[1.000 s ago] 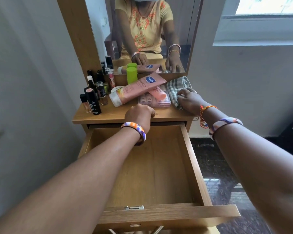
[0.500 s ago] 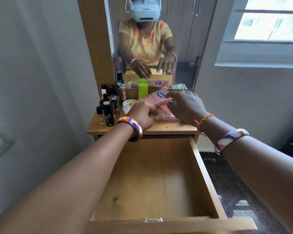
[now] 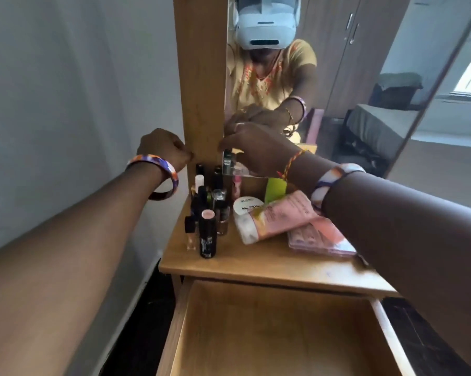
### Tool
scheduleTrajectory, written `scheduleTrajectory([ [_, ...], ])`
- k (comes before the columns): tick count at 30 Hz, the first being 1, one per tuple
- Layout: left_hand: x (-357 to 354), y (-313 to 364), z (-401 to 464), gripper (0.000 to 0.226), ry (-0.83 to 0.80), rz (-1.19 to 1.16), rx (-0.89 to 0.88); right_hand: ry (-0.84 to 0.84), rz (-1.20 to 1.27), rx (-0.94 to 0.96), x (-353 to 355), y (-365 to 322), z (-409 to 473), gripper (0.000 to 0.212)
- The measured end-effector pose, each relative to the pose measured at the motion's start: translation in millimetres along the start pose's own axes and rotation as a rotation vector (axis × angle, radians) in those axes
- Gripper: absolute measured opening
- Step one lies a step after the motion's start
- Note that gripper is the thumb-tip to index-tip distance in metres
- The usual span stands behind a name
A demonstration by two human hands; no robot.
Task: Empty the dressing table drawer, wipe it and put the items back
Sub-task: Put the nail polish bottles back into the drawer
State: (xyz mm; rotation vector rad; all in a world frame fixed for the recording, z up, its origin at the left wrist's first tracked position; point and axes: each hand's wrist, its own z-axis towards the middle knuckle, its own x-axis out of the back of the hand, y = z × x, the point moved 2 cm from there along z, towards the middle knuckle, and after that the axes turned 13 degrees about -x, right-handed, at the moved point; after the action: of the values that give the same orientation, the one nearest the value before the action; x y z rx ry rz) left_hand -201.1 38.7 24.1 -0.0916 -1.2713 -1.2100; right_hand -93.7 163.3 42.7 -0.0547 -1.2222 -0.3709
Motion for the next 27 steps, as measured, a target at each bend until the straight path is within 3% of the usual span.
scheduleTrajectory([
  [5, -21, -19, 37, 0.025, -0.067, 0.033, 0.055, 0.206, -0.195, 0.135, -26, -14, 21, 0.022],
  [9, -22, -16, 44, 0.023, -0.163, 0.178, -0.011, 0.164, -0.210, 0.160, -27, -13, 22, 0.020],
  [12, -28, -8, 39, 0.015, -0.290, 0.326, -0.082, 0.159, -0.254, 0.216, -24, -15, 22, 0.007],
  [16, -34, -3, 36, 0.014, -0.132, 0.319, -0.078, 0.121, -0.362, 0.259, -29, -18, 15, 0.006],
  [18, -36, -3, 32, 0.008, -0.076, 0.288, -0.056, 0.094, -0.389, 0.285, -38, -18, 16, 0.017],
  [20, -36, -4, 29, 0.009, -0.063, 0.287, -0.051, 0.126, -0.458, 0.298, -42, -16, 19, 0.020],
  [22, -33, -7, 27, 0.013, -0.059, 0.292, -0.050, 0.150, -0.479, 0.354, -43, -14, 20, 0.008],
  [27, -23, -8, 25, 0.010, -0.007, 0.264, -0.046, 0.224, -0.457, 0.389, -36, -17, 22, 0.015],
])
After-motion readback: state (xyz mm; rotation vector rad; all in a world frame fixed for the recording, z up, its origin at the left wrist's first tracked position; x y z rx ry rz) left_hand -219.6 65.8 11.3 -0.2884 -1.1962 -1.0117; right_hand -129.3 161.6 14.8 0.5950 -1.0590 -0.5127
